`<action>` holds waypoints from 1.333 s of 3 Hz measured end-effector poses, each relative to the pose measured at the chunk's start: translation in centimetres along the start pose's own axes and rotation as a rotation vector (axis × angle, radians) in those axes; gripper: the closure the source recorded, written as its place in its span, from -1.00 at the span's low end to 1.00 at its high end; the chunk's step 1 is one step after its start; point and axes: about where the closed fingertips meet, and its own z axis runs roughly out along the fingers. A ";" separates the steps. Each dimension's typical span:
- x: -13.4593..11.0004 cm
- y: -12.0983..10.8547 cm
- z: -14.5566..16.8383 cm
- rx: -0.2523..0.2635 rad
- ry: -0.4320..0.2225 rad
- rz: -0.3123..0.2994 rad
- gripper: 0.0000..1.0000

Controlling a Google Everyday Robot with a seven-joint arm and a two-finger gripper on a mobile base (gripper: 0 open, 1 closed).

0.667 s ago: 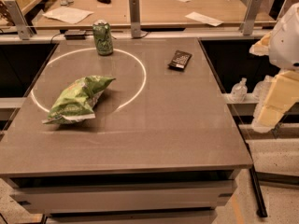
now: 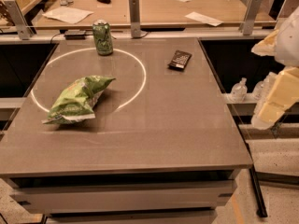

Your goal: Pick green can

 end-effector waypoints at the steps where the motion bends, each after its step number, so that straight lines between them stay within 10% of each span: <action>1: 3.8 -2.0 1.8 -0.016 -0.182 0.147 -1.00; 3: 8.2 -5.0 3.8 -0.034 -0.703 0.308 -1.00; 4: 6.6 -5.1 3.1 -0.073 -0.830 0.326 -1.00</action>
Offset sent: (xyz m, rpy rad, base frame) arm 0.0199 -0.0744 0.0260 1.3114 -0.1412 -0.1231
